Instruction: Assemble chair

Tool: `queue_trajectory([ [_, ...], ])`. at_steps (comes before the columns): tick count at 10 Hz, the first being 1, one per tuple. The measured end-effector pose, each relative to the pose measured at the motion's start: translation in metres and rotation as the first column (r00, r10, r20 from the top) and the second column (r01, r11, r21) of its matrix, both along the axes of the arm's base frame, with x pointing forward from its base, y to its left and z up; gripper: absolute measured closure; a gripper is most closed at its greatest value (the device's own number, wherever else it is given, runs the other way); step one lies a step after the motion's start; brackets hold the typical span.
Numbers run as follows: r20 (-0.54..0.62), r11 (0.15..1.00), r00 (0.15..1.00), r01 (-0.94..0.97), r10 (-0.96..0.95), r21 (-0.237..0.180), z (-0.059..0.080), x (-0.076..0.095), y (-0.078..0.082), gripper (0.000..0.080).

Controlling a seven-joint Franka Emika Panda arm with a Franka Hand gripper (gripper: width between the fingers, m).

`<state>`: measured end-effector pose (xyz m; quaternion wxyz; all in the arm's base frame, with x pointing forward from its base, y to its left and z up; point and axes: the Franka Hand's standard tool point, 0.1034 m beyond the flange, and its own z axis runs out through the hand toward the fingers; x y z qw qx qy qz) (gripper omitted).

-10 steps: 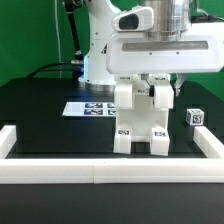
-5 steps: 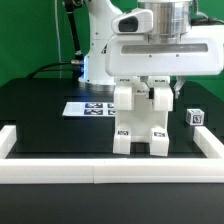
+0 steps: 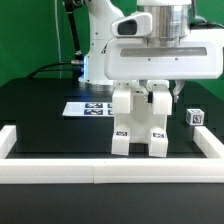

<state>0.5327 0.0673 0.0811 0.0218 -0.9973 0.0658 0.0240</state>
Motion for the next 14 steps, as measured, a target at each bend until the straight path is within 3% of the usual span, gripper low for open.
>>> queue_trajectory([
  [1, 0.005, 1.000, 1.000, 0.001, -0.001, -0.005, -0.0051, 0.0006, -0.0014, 0.0511],
  [10, 0.023, 1.000, 1.000, 0.002, -0.002, -0.009, -0.0054, 0.0065, -0.0026, 0.0483],
  [11, 0.023, 1.000, 1.000, 0.002, -0.002, -0.009, -0.0058, 0.0064, -0.0027, 0.0306],
  [12, 0.023, 1.000, 1.000, 0.002, -0.002, -0.009, -0.0059, 0.0063, -0.0027, 0.0306],
  [13, 0.022, 1.000, 1.000, 0.002, -0.002, -0.009, -0.0060, 0.0063, -0.0027, 0.0182],
  [14, 0.022, 1.000, 1.000, 0.002, -0.002, -0.010, -0.0061, 0.0062, -0.0027, 0.0159],
])
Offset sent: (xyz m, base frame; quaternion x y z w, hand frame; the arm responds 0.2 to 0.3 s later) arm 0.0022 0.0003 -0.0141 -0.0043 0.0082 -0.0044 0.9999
